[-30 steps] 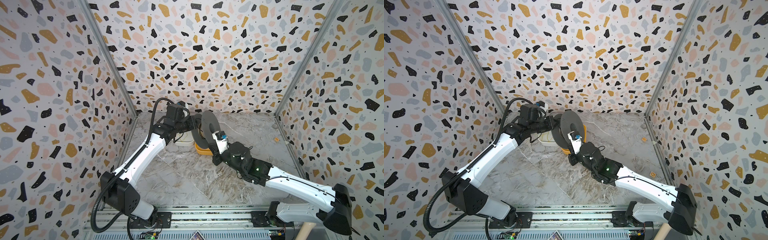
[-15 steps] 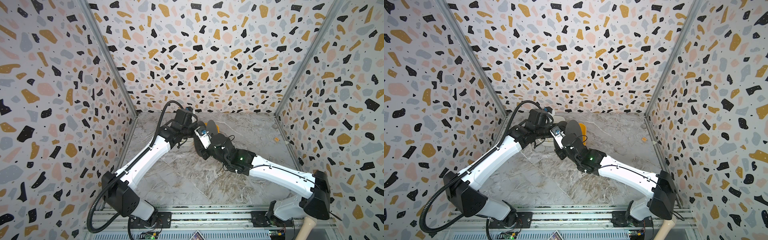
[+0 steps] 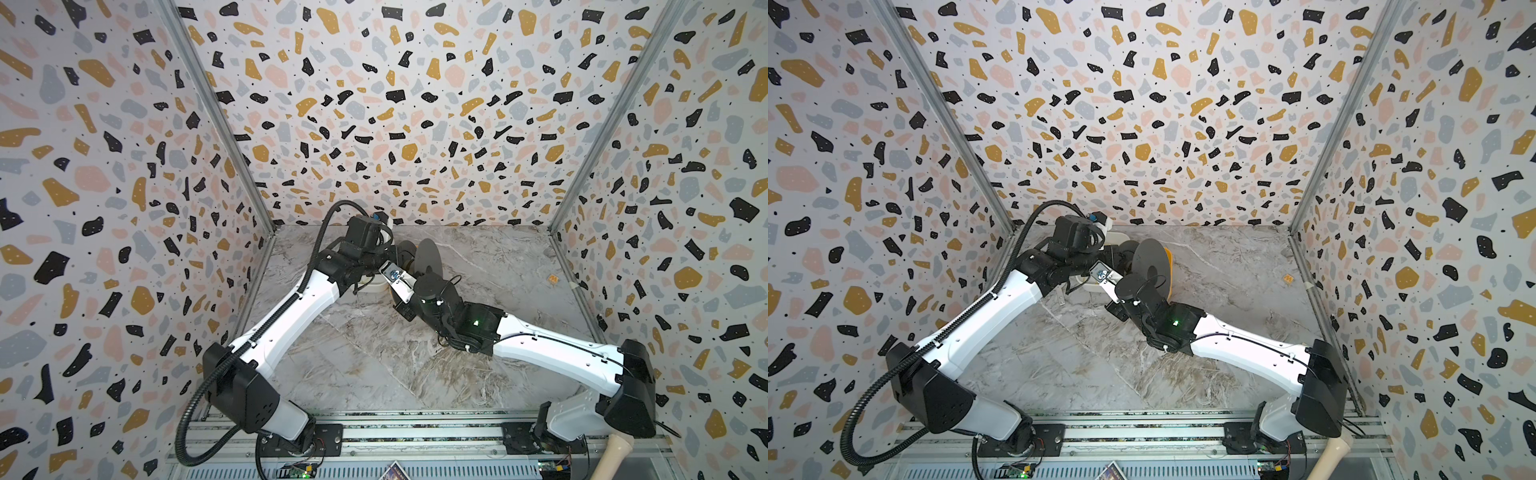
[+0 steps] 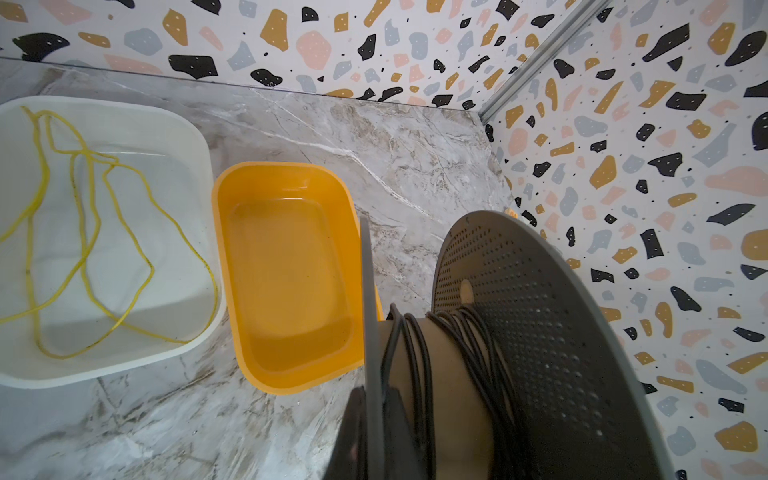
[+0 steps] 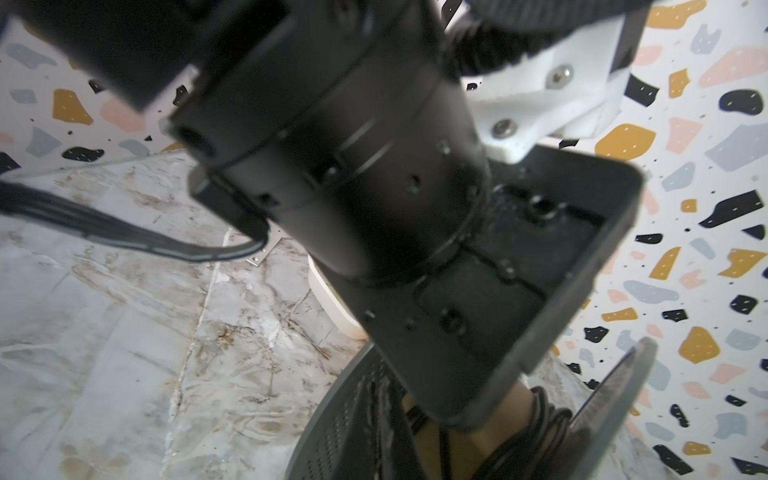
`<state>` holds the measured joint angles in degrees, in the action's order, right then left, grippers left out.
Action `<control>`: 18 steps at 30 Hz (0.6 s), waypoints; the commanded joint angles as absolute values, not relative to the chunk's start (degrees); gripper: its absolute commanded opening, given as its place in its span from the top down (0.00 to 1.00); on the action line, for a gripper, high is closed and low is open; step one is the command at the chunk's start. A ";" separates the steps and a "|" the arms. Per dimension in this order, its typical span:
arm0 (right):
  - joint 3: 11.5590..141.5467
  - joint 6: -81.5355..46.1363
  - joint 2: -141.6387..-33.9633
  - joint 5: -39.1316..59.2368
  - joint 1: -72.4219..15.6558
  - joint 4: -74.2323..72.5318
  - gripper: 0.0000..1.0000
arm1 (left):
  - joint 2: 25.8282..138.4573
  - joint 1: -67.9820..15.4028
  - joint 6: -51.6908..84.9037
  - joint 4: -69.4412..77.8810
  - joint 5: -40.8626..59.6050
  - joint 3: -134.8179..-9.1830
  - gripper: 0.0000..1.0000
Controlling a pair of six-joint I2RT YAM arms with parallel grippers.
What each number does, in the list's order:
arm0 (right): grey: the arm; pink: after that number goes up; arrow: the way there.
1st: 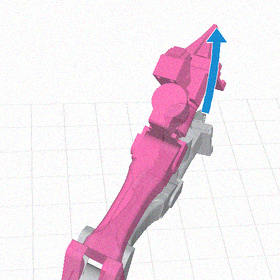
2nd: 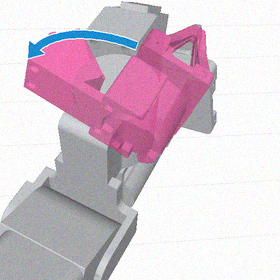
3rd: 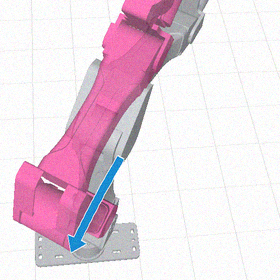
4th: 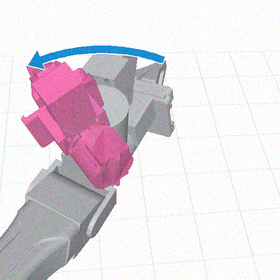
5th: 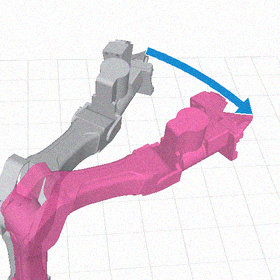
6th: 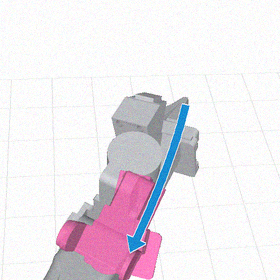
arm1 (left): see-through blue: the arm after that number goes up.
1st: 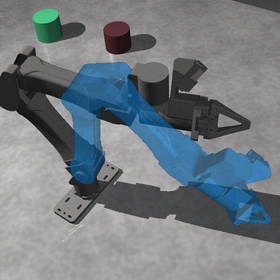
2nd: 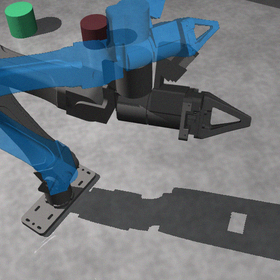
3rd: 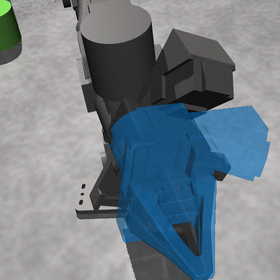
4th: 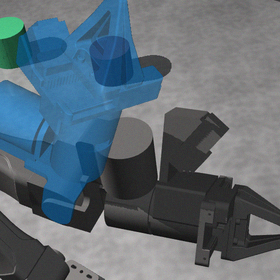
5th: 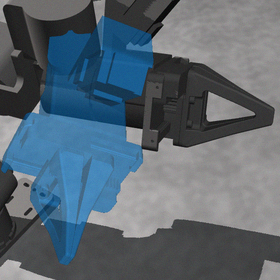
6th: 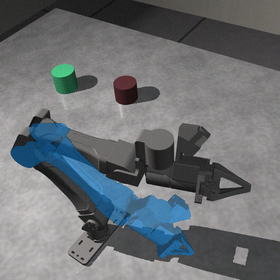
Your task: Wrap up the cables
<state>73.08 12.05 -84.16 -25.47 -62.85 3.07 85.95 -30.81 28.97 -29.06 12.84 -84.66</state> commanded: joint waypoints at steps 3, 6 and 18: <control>70.64 19.60 -81.67 -31.55 -61.94 3.12 1.00 | 84.95 -31.29 31.89 -22.64 24.71 -84.38 1.00; 70.20 20.21 -82.35 -32.03 -62.90 3.64 1.00 | 85.52 -31.29 32.68 -21.46 25.99 -84.20 1.00; 71.43 23.92 -87.71 -46.15 -66.64 5.76 1.00 | 86.20 -29.38 40.19 -12.13 32.63 -79.95 1.00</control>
<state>70.83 23.27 -86.74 -38.50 -66.59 3.22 88.01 -29.54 35.31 -21.15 23.62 -79.70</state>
